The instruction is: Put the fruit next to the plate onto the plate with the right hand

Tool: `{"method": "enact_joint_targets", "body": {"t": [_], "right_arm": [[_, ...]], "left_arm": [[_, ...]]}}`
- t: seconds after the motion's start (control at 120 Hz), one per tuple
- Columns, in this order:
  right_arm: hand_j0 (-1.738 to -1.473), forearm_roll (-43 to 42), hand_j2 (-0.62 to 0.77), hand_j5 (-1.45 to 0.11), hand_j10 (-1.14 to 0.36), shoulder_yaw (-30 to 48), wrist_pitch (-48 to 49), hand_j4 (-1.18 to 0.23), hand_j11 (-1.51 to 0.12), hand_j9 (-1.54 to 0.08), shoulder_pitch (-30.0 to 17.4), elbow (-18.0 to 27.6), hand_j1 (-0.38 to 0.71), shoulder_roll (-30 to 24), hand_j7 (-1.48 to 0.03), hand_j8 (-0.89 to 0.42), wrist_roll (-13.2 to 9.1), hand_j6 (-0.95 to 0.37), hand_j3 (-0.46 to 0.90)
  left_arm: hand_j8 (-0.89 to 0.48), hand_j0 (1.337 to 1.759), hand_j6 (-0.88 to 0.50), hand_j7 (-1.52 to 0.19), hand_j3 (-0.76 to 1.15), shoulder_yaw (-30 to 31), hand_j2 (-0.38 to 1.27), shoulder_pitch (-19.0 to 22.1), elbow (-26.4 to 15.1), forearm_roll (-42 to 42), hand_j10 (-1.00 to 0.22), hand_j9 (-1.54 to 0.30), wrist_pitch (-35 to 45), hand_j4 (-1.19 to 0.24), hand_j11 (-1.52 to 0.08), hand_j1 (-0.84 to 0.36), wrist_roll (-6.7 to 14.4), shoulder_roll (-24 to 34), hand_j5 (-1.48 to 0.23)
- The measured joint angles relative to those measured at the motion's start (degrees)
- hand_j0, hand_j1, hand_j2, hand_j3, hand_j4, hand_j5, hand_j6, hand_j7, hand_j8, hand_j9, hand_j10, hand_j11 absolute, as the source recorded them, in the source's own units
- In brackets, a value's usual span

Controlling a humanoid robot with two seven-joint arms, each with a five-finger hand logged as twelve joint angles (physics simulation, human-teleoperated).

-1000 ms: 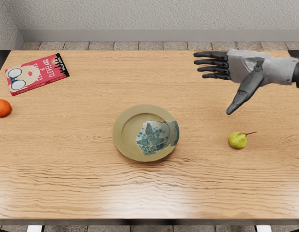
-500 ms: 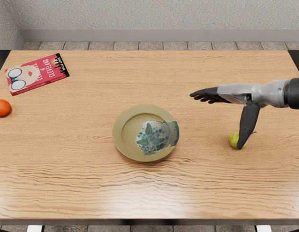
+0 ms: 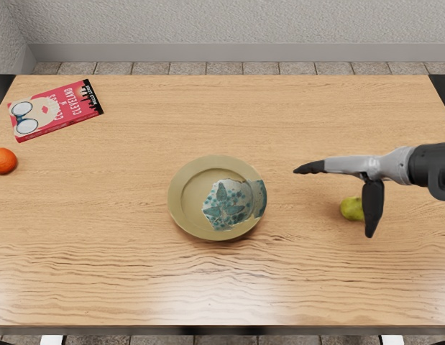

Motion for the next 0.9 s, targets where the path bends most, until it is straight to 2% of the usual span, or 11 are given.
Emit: {"method": "enact_joint_targets", "body": {"t": [0.092,0.283,0.592,0.9], "right_arm": [[-1.658,-0.7,-0.01,-0.09,-0.07,-0.3,-0.1,-0.07,-0.09,-0.09,-0.1,0.8,-0.27,-1.6,-0.09,-0.07,-0.6,-0.08,0.00],[-1.658,-1.1,-0.03,-0.21,-0.16,0.0,-0.4,-0.17,-0.21,-0.21,-0.2,1.7,-0.16,-3.7,-0.21,-0.17,-1.0,-0.17,0.00],[-1.658,-2.9,-0.07,-0.47,-0.37,-0.3,-4.2,-0.37,-0.47,-0.47,-1.0,1.9,0.08,-3.8,-0.47,-0.37,-1.1,-0.37,0.00],[-1.658,-8.4,-0.08,-0.55,-0.43,-0.5,-10.2,-0.43,-0.55,-0.55,-5.3,1.9,0.15,-3.7,-0.55,-0.43,-0.9,-0.43,0.00]], "left_arm": [[0.00,1.658,0.00,0.00,0.00,0.0,0.00,0.0,0.0,0.0,0.00,0.00,0.0,0.00,0.00,0.35,0.0,0.0,0.00],[0.00,1.658,0.00,0.00,0.00,0.0,0.00,0.0,0.0,0.0,0.00,0.00,0.0,0.00,0.00,0.35,0.0,0.0,0.00],[0.00,1.658,0.00,0.00,0.00,0.0,0.00,0.1,0.0,0.0,0.00,0.00,0.0,0.00,0.00,0.35,0.0,0.0,0.00],[0.00,1.658,0.00,0.00,0.00,0.0,0.00,0.0,0.0,0.0,0.00,0.00,0.0,0.00,0.00,0.35,0.0,0.0,0.00]]}}
